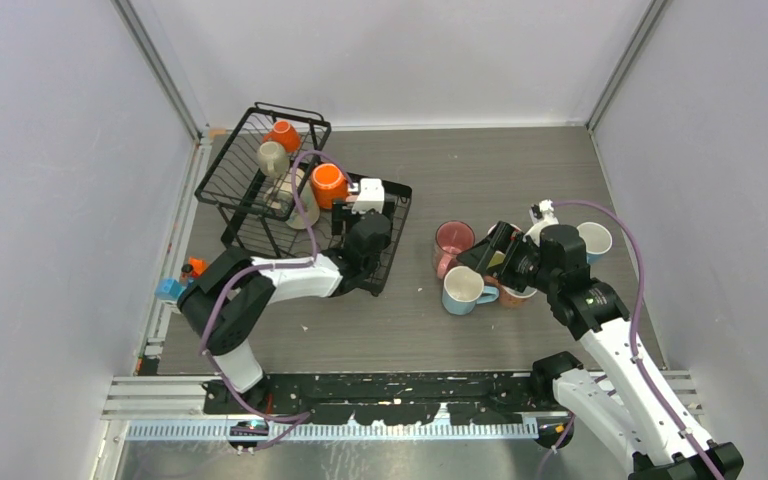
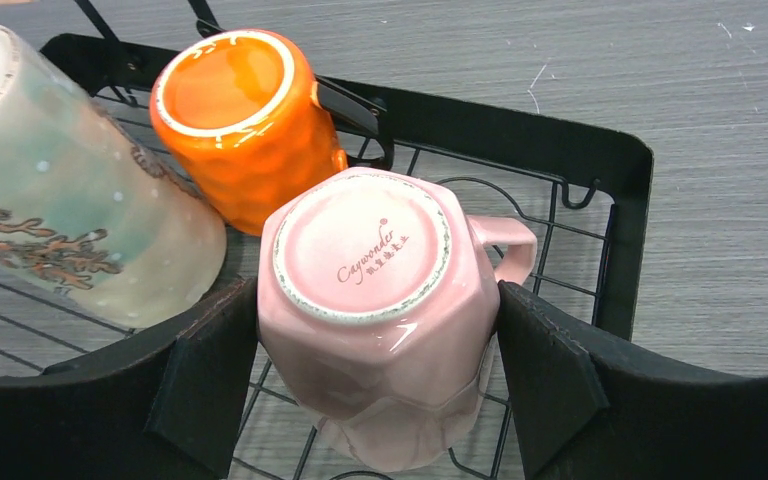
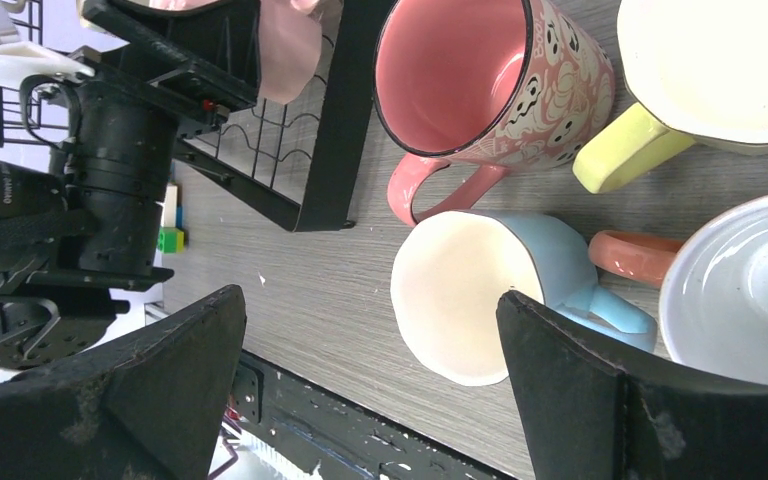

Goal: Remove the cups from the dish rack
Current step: Adjust the cup in the dish rack, then unload the cup from the dish rack.

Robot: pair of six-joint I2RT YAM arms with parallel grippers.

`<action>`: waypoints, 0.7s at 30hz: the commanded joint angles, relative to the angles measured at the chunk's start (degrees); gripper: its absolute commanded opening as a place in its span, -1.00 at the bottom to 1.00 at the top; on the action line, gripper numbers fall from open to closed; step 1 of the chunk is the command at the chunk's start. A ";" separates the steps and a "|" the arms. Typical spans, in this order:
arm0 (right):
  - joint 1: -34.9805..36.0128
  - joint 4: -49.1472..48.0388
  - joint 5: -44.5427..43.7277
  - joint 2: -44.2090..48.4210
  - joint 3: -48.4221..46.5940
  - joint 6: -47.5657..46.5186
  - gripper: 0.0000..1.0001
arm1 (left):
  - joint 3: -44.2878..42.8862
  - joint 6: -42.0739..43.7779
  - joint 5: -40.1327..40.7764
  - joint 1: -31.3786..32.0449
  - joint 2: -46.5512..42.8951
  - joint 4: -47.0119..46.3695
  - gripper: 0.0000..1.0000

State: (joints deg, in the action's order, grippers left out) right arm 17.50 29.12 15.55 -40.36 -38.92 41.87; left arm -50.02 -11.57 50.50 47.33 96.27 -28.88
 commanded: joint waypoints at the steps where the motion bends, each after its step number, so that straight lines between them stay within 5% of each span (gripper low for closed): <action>1: -0.13 -0.46 -0.53 0.98 -1.55 -1.56 1.00 | -0.84 2.25 0.82 -0.65 1.17 -13.67 -0.35; 16: -0.18 -1.94 -0.18 1.08 0.92 -1.46 1.00 | 5.63 1.26 0.70 -1.52 2.02 -18.37 -0.34; 21: -0.12 -2.12 -0.17 1.23 1.31 -1.27 1.00 | 7.02 -0.97 1.60 -1.47 1.15 -17.12 -0.13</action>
State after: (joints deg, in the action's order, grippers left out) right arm 17.50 29.10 15.55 -39.75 -37.95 40.77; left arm -43.97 -9.98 49.58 46.39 99.59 -42.17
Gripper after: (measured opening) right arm 0.996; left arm 0.820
